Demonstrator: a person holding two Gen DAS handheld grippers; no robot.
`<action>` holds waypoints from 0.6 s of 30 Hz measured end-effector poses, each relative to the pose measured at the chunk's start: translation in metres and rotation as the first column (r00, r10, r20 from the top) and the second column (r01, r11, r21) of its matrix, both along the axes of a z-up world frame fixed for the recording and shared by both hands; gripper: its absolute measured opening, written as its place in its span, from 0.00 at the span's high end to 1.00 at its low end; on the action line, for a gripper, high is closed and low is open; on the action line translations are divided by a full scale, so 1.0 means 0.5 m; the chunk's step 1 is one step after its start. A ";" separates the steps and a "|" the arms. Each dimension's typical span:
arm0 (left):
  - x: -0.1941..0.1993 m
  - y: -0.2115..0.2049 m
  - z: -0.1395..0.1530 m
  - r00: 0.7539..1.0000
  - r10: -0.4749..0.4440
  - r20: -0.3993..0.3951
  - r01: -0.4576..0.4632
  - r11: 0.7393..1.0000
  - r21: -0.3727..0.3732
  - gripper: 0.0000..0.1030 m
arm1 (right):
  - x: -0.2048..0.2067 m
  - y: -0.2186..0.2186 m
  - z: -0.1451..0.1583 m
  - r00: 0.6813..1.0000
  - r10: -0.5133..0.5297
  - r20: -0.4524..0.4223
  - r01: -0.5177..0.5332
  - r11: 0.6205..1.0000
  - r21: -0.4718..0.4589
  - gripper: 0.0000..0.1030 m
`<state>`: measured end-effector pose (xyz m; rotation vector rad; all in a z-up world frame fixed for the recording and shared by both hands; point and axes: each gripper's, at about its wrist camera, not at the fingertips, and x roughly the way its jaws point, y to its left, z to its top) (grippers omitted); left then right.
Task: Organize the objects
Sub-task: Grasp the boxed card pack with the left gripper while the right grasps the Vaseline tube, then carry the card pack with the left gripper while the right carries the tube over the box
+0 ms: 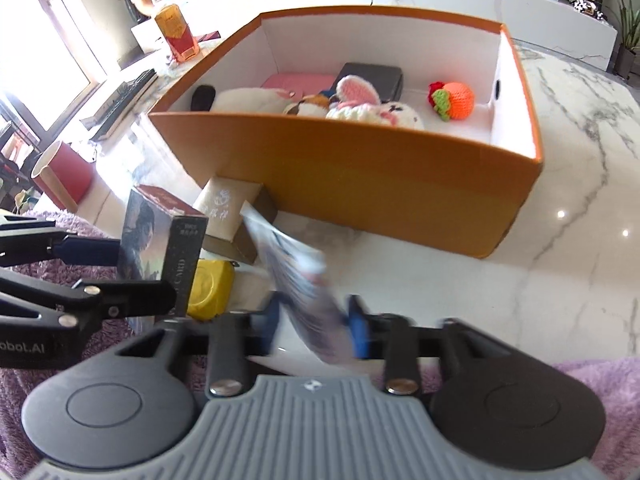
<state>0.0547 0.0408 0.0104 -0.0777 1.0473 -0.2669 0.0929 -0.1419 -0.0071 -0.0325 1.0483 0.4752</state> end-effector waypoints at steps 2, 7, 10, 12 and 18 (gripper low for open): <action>-0.001 -0.004 0.008 1.000 -0.005 0.010 0.005 1.000 -0.008 0.35 | 0.000 -0.009 0.011 1.000 -0.012 0.002 0.012 1.000 0.019 0.81; -0.002 -0.015 0.031 0.999 -0.012 0.032 0.012 1.000 -0.010 0.35 | -0.006 -0.026 0.033 0.999 -0.030 0.031 0.029 0.999 0.033 0.81; 0.004 -0.014 0.050 0.999 -0.012 0.040 0.014 0.999 -0.045 0.36 | -0.008 -0.038 0.059 0.998 -0.035 0.060 0.033 0.999 0.043 0.81; 0.011 -0.015 0.065 0.999 -0.012 0.043 0.015 0.997 -0.071 0.36 | -0.009 -0.045 0.080 0.996 -0.038 0.086 0.034 0.998 0.048 0.81; 0.051 -0.025 0.116 0.998 -0.016 0.061 0.024 0.992 -0.125 0.36 | -0.005 -0.074 0.164 0.984 -0.054 0.169 0.038 0.994 0.100 0.82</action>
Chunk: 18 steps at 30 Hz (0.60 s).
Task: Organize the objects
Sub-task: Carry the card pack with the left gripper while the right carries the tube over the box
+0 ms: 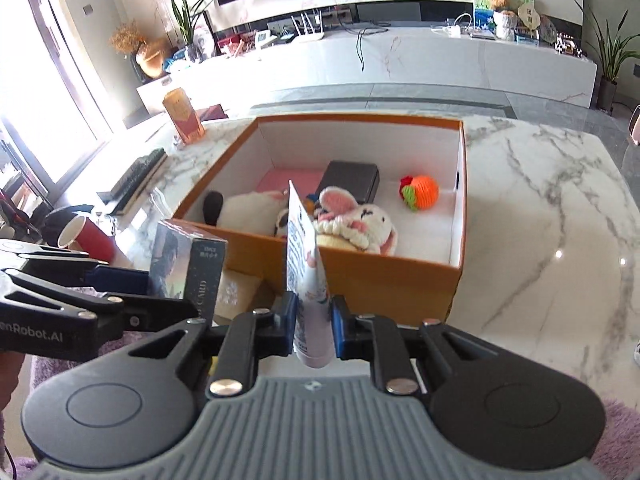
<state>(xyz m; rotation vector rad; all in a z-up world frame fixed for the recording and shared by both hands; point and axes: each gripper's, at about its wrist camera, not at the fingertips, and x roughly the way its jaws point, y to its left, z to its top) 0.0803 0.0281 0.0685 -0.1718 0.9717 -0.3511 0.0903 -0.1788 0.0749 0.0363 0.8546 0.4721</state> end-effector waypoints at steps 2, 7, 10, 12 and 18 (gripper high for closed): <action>0.021 -0.003 0.015 1.000 -0.003 0.011 0.003 1.000 -0.010 0.36 | 0.007 -0.006 0.026 0.999 0.001 0.032 -0.001 1.000 0.009 0.82; 0.081 -0.020 0.036 0.999 -0.022 0.048 0.021 1.000 0.019 0.36 | 0.053 -0.012 0.076 0.995 -0.006 0.103 0.005 1.000 0.007 0.82; 0.119 -0.028 0.034 0.998 -0.034 0.051 0.031 0.998 0.045 0.36 | 0.101 -0.014 0.084 0.993 -0.021 0.114 0.021 1.000 -0.001 0.82; 0.144 -0.032 0.028 0.998 -0.037 0.044 0.034 0.998 0.059 0.36 | 0.139 -0.013 0.079 0.994 -0.029 0.103 0.030 1.000 -0.004 0.82; 0.218 -0.025 -0.006 1.000 -0.029 0.010 0.028 0.996 0.088 0.36 | 0.237 0.007 0.024 0.995 -0.057 0.085 0.064 0.994 -0.087 0.82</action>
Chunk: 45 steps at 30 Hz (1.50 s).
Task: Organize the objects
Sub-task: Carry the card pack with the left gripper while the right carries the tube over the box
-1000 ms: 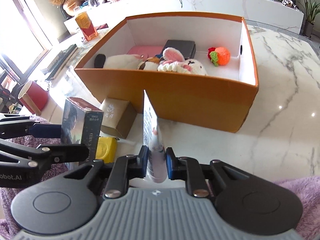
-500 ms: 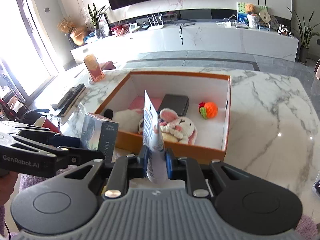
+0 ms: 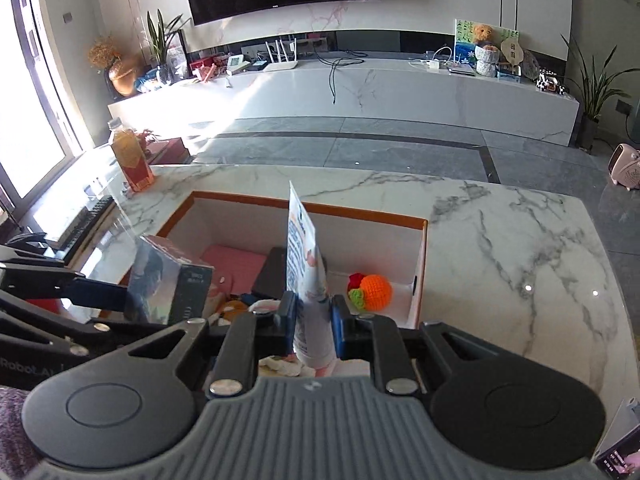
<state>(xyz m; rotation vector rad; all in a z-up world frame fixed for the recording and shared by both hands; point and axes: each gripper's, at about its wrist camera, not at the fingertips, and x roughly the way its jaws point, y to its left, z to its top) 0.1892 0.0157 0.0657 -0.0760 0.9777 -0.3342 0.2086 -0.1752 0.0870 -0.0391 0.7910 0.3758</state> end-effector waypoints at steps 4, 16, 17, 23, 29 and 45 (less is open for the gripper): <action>0.037 0.007 -0.021 1.000 0.003 -0.025 -0.003 1.000 0.010 0.36 | 0.051 0.017 -0.046 1.000 -0.010 0.003 0.011 0.997 -0.075 0.81; 0.122 0.000 -0.066 0.997 -0.010 -0.074 0.009 1.000 -0.002 0.36 | 0.190 0.039 -0.127 1.000 -0.002 -0.012 0.000 0.983 -0.185 0.81; 0.126 -0.001 -0.068 0.997 -0.011 -0.077 0.011 1.000 -0.002 0.36 | 0.198 0.039 -0.133 1.000 -0.002 -0.014 -0.001 0.981 -0.196 0.81; 0.140 -0.003 -0.082 0.996 -0.011 -0.093 0.011 1.000 -0.007 0.36 | 0.219 0.045 -0.147 0.999 0.035 0.009 -0.032 0.965 -0.260 0.79; 0.144 -0.008 -0.086 0.995 -0.026 -0.098 0.025 1.000 -0.015 0.36 | 0.236 0.020 -0.149 0.999 0.029 -0.044 -0.040 0.960 -0.278 0.79; 0.147 -0.009 -0.088 0.994 -0.044 -0.101 0.042 0.999 -0.026 0.35 | 0.280 0.008 -0.136 0.967 0.085 -0.238 -0.141 0.964 -0.227 0.79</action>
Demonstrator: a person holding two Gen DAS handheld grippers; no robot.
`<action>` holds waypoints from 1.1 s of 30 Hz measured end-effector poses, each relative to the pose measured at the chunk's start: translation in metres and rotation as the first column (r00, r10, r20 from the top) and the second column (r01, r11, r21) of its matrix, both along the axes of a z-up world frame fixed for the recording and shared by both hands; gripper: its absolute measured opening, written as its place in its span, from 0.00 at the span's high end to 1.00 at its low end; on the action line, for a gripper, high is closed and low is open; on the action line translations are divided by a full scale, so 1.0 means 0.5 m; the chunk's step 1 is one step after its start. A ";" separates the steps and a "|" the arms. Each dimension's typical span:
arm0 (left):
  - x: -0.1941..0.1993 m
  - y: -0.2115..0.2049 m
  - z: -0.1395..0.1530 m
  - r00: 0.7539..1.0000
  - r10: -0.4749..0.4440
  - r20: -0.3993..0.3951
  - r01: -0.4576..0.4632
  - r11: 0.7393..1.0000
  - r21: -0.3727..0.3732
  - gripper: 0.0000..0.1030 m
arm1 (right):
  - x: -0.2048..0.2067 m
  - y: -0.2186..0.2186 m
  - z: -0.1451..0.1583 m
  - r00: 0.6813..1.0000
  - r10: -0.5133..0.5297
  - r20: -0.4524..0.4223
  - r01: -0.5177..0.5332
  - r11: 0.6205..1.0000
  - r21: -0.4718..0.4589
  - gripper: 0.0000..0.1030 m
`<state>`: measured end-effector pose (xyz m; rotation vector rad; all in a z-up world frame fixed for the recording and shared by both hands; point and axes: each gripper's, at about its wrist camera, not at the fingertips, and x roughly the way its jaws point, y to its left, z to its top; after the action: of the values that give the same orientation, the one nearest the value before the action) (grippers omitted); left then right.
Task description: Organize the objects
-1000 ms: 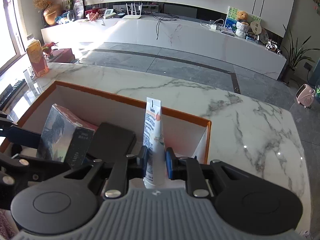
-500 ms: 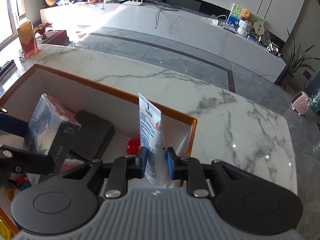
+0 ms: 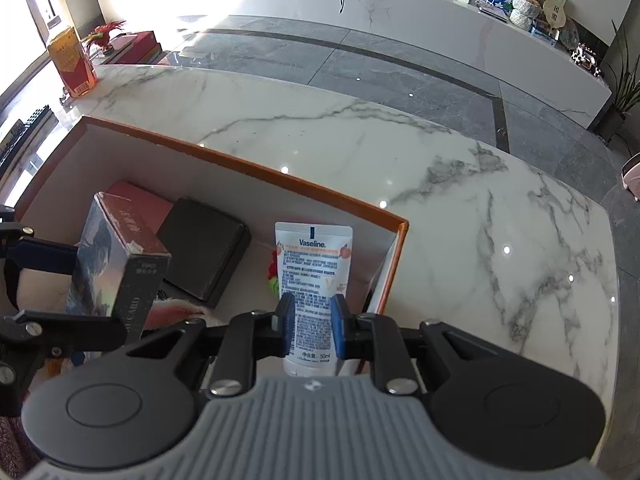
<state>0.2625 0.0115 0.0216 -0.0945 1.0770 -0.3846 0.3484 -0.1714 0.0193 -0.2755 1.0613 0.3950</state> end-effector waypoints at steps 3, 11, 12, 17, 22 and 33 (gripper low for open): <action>0.000 0.002 -0.004 1.000 0.003 -0.004 -0.003 1.000 -0.001 0.35 | 0.007 0.011 0.000 1.000 0.000 -0.007 0.000 1.000 -0.005 0.68; 0.007 0.014 -0.013 1.000 0.010 0.002 -0.010 1.000 0.027 0.35 | 0.037 0.060 -0.017 0.999 -0.028 0.024 0.029 0.997 -0.066 0.40; 0.008 0.016 -0.014 1.000 0.014 0.001 -0.014 0.999 0.030 0.35 | 0.038 0.068 -0.021 0.999 -0.036 0.038 0.039 0.995 -0.088 0.39; 0.008 0.034 -0.018 1.000 0.019 0.003 -0.019 1.000 0.023 0.35 | 0.051 0.090 -0.043 0.998 -0.048 0.050 0.054 0.990 -0.131 0.39; 0.006 0.040 -0.020 1.000 0.018 0.005 -0.018 1.000 0.023 0.35 | 0.059 0.096 -0.049 0.997 -0.050 0.058 0.058 0.988 -0.144 0.69; 0.000 0.036 -0.013 1.000 0.007 0.018 -0.007 1.000 0.008 0.35 | 0.024 0.068 0.007 0.998 -0.041 0.048 0.044 0.997 -0.062 1.00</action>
<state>0.2626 0.0293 0.0150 -0.0872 1.0598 -0.3741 0.3605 -0.1372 0.0229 -0.3167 1.0335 0.3161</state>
